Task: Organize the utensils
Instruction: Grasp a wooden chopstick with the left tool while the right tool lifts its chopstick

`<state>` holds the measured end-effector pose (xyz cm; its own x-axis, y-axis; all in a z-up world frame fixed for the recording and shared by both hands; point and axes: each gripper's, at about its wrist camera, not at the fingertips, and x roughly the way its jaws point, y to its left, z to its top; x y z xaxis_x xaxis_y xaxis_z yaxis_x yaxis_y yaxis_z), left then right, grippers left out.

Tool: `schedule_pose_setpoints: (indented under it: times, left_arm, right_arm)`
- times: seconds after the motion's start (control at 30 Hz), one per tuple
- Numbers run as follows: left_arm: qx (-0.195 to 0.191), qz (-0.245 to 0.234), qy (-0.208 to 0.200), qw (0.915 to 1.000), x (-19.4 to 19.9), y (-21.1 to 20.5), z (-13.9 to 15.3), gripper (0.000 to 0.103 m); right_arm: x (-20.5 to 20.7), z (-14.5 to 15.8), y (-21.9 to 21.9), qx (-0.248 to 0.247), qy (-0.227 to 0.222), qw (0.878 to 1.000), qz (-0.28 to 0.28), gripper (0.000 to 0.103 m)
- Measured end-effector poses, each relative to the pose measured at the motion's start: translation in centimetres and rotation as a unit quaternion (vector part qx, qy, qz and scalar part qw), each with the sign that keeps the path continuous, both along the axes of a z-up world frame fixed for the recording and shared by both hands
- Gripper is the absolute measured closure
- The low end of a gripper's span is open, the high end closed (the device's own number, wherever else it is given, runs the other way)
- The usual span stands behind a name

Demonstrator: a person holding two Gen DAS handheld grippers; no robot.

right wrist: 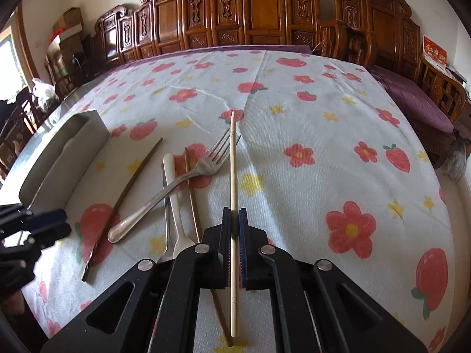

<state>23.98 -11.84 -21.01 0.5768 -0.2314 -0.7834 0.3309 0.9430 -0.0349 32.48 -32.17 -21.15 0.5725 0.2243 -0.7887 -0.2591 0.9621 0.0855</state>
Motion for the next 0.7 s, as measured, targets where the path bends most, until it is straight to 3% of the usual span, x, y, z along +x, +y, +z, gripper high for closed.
schedule_pose_setpoints:
  times: [0.13, 0.6, 0.67, 0.7]
  left_arm:
    - [-0.002, -0.003, 0.010, 0.9999, 0.3, -0.8, -0.9, 0.081]
    - [0.031, -0.009, 0.018, 0.9993, 0.5, -2.6, -2.6, 0.081]
    - [0.031, -0.008, 0.022, 0.9992, 0.6, -2.4, -2.5, 0.096]
    - [0.033, -0.007, 0.024, 0.9992, 0.6, -2.3, -2.5, 0.097]
  right_arm:
    - [0.0, 0.3, -0.1, -0.001, -0.010, 1.000, -0.008, 0.097]
    - [0.0, 0.4, 0.3, -0.002, -0.018, 1.000, -0.012, 0.097]
    - [0.0, 0.5, 0.4, -0.003, -0.018, 1.000, -0.011, 0.097]
    - [-0.1, 0.5, 0.5, -0.002, -0.019, 1.000, -0.012, 0.097]
